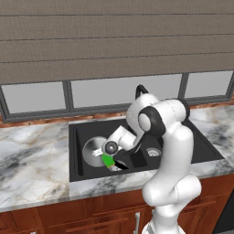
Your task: Pick the pan and sponge and place them into the sink. Then turn on the water.
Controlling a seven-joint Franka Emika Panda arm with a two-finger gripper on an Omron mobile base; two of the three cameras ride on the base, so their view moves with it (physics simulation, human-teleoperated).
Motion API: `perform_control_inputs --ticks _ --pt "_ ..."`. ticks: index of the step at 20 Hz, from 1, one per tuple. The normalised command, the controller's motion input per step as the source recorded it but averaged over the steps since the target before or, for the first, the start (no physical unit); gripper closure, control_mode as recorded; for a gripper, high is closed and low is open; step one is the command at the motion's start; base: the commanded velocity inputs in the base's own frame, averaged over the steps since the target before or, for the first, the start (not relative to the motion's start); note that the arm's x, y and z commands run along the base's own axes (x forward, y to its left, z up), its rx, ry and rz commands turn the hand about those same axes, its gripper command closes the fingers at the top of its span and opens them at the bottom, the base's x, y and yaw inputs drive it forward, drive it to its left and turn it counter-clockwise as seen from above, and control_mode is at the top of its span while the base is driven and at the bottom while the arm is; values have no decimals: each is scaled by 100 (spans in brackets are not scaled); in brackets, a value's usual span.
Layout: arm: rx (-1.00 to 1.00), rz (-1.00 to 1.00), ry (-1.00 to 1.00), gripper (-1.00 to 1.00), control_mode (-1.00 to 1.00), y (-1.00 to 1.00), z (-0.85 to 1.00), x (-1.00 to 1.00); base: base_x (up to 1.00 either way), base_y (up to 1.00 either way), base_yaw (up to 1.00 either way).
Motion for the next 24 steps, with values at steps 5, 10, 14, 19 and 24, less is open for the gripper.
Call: perform_control_inputs --ticks 5,10,14,19,24 --pt "12 0 -3 -100 -100 -13 43 -29 0 0 0" --pt "11 0 -8 -100 -100 -22 23 -41 0 0 0" --pt "9 0 -10 -100 -100 -26 13 -41 0 0 0" --pt "8 2 -10 -100 -100 -24 4 -46 0 0 0" --pt "7 3 -12 -100 -100 -29 16 -45 0 0 0"
